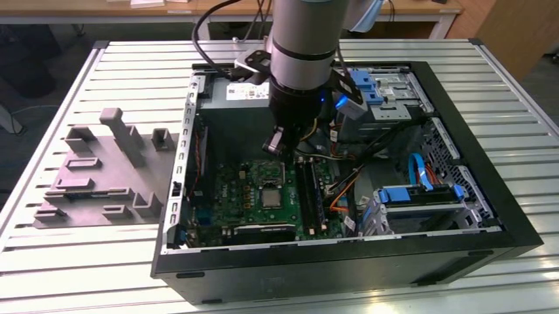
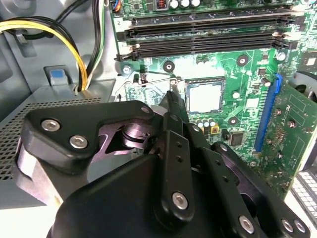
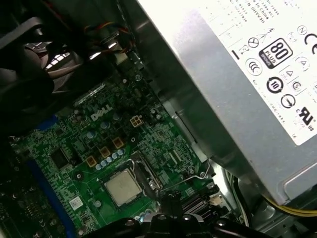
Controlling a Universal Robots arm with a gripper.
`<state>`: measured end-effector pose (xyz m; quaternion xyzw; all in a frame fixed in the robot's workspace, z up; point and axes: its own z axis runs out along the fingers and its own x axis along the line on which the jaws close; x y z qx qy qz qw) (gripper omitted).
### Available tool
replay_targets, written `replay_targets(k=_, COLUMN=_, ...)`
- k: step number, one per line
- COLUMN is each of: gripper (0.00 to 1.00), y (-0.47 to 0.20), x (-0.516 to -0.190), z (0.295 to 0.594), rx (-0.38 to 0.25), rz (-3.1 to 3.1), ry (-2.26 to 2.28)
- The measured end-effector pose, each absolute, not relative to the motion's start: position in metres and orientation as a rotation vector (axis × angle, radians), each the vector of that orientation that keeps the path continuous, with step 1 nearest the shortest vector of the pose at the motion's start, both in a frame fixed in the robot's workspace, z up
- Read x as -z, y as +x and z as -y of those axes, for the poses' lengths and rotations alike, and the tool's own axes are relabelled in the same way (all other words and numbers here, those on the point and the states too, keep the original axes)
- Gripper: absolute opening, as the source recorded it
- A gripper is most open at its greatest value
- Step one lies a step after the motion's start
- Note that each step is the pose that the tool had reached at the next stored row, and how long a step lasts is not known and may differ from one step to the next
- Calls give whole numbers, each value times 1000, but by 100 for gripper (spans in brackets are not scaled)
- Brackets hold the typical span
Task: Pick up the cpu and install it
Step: 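Close the cpu cover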
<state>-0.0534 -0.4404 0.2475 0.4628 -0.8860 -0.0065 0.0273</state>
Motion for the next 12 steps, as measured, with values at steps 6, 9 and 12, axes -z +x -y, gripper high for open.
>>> replay_targets(k=6, gripper=11, y=-54, x=-247, z=447, rx=20, rz=2734, ry=1433)
replay_targets(k=9, gripper=11, y=-55, x=-248, z=449, rx=20, rz=2733, ry=1434)
replay_targets(k=12, gripper=11, y=-55, x=-247, z=451, rx=20, rz=2732, ry=1436)
